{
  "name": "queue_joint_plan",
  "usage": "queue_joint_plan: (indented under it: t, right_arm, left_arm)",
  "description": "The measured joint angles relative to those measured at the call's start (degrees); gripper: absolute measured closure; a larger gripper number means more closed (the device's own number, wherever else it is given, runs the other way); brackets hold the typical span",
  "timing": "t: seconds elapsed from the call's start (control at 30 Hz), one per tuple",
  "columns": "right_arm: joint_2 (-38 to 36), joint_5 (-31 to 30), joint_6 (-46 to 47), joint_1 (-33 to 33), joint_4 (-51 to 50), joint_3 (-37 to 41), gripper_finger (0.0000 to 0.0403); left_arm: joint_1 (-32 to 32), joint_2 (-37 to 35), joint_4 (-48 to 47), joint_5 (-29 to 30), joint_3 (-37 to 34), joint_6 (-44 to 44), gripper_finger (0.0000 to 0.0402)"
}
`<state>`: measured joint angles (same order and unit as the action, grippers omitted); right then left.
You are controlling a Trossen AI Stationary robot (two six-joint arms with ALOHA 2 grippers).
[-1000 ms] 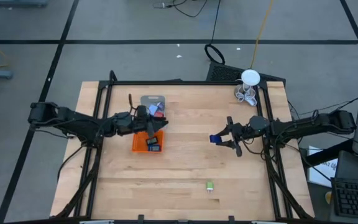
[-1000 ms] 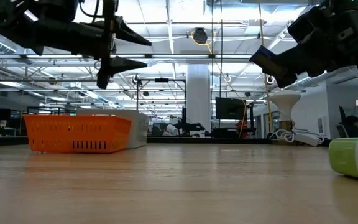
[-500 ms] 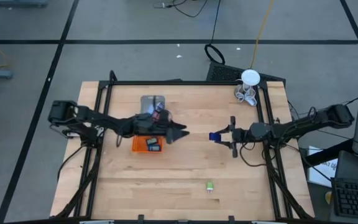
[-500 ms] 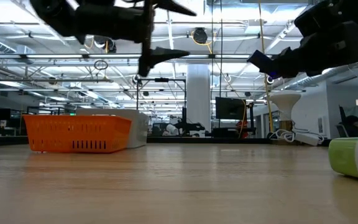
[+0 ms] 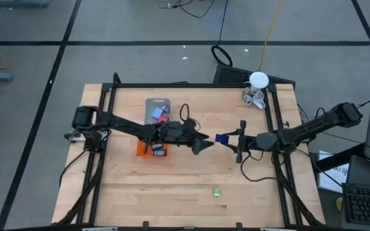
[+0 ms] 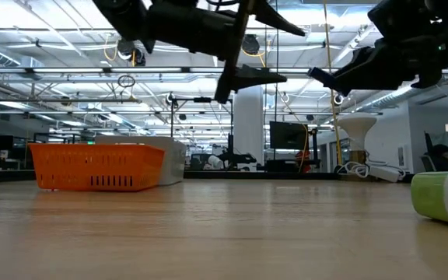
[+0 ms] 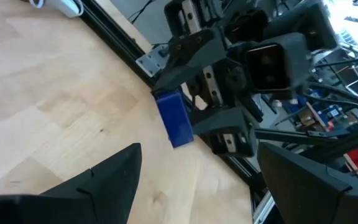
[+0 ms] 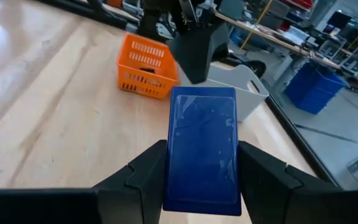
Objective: Pick & Place Office items
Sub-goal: Put the dark blue digital timer into the orange bin
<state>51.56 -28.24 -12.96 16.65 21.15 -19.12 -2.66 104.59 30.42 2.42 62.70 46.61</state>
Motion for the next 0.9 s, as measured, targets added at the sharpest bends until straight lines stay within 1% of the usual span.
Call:
queue_joint_plan:
  t: [0.17, 0.33, 0.5, 0.57, 0.73, 0.9]
  right_arm:
    - [4.17, -0.99, -1.37, 1.12, 1.26, -2.27, 0.0239]
    - [9.74, -6.25, -2.46, 1.53, 1.35, -5.23, 0.0239]
    - [14.64, -6.35, -3.19, 1.54, 1.37, -7.46, 0.0239]
    - [15.92, -6.84, -3.50, 1.49, 2.39, -7.93, 0.0239]
    - [18.49, -10.72, -5.74, 1.53, 7.99, -7.95, 0.0239]
    - [19.59, -10.62, -6.20, 1.54, 8.44, -7.95, 0.0239]
  left_arm:
    - [-0.04, 2.73, -0.68, 0.02, 2.75, 0.01, 0.0079]
    - [-0.04, 3.81, -0.67, 0.07, 3.63, 0.44, 0.0082]
    - [-0.07, 3.87, -1.51, 0.15, 3.63, 0.52, 0.0091]
    - [-0.12, 3.91, -1.37, 0.17, 3.63, 0.53, 0.0093]
    - [-0.46, 3.89, -2.17, 0.13, 3.63, 0.20, 0.0088]
    - [-0.59, 3.89, -2.60, 0.06, 3.63, 0.17, 0.0087]
